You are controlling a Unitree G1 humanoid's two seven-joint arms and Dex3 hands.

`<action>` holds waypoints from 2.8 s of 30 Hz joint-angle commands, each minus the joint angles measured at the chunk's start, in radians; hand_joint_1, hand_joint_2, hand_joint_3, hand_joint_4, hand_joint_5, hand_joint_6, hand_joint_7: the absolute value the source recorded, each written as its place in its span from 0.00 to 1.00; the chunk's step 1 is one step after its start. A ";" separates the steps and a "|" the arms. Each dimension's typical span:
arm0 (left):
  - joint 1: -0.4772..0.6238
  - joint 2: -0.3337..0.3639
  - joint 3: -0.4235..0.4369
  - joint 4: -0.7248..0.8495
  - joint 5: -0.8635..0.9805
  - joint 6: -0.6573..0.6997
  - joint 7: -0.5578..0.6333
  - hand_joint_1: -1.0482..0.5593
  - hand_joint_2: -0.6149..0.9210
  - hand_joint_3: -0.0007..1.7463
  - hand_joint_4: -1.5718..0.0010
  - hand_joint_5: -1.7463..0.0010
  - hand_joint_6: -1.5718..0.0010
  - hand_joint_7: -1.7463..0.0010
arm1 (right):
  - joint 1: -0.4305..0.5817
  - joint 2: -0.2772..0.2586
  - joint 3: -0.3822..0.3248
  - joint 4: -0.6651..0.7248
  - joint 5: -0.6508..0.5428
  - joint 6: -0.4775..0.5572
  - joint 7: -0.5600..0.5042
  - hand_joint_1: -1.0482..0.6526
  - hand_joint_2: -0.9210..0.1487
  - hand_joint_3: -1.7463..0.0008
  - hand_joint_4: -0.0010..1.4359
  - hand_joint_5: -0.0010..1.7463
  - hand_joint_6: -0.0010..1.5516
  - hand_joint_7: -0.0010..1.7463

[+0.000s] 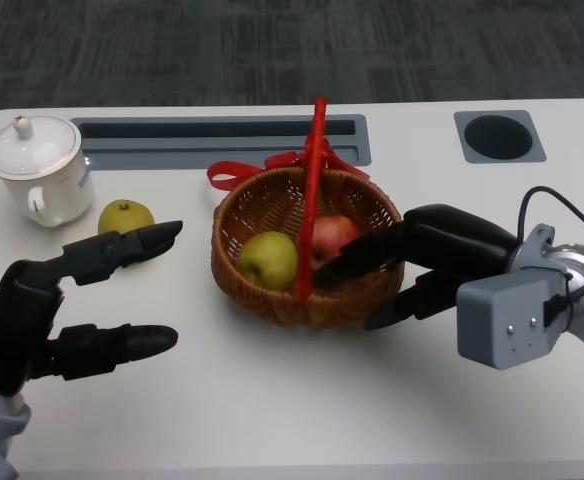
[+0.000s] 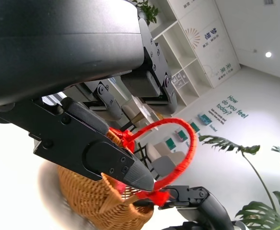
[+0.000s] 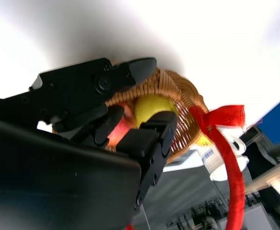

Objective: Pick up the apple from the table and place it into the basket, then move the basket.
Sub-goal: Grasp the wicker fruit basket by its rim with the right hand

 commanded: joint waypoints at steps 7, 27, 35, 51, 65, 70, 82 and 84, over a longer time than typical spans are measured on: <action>0.023 -0.005 0.012 -0.018 0.004 -0.009 0.029 0.26 0.91 0.00 0.48 0.99 0.52 1.00 | -0.041 0.009 0.103 0.076 -0.103 0.072 -0.053 0.31 0.05 1.00 0.62 0.00 0.50 0.00; 0.032 -0.050 0.029 -0.022 -0.006 -0.035 0.070 0.31 0.90 0.00 0.46 0.99 0.50 1.00 | -0.149 0.061 0.297 0.077 -0.292 0.104 -0.312 0.45 0.00 0.88 0.77 0.04 0.59 0.02; 0.025 -0.062 0.041 -0.016 -0.018 -0.036 0.087 0.32 0.92 0.00 0.46 0.99 0.50 1.00 | -0.204 0.041 0.321 0.057 -0.348 0.042 -0.525 0.47 0.00 0.95 0.80 0.04 0.61 0.01; 0.054 -0.091 0.070 -0.045 0.015 -0.077 0.151 0.31 0.92 0.00 0.43 0.99 0.47 0.99 | -0.208 0.017 0.207 0.102 -0.230 0.068 -0.412 0.48 0.00 0.94 0.87 0.05 0.59 0.01; 0.129 -0.100 0.070 -0.127 0.019 -0.057 0.168 0.30 0.92 0.00 0.43 0.99 0.47 1.00 | -0.118 0.003 0.275 0.093 -0.292 0.012 -0.457 0.46 0.00 0.94 0.82 0.01 0.60 0.00; 0.144 -0.102 0.071 -0.154 0.023 -0.047 0.170 0.30 0.92 0.00 0.43 0.99 0.47 1.00 | -0.091 0.003 0.313 0.089 -0.322 -0.010 -0.487 0.47 0.00 0.94 0.81 0.01 0.60 0.00; 0.144 -0.110 0.082 -0.163 0.036 -0.051 0.193 0.31 0.92 0.00 0.42 0.99 0.46 1.00 | -0.082 0.025 0.355 0.095 -0.353 -0.016 -0.550 0.48 0.00 0.95 0.81 0.01 0.61 0.01; 0.145 -0.109 0.085 -0.163 0.034 -0.052 0.194 0.31 0.92 0.00 0.42 0.99 0.46 1.00 | -0.090 0.026 0.336 0.102 -0.334 0.003 -0.536 0.48 0.00 0.95 0.82 0.02 0.61 0.01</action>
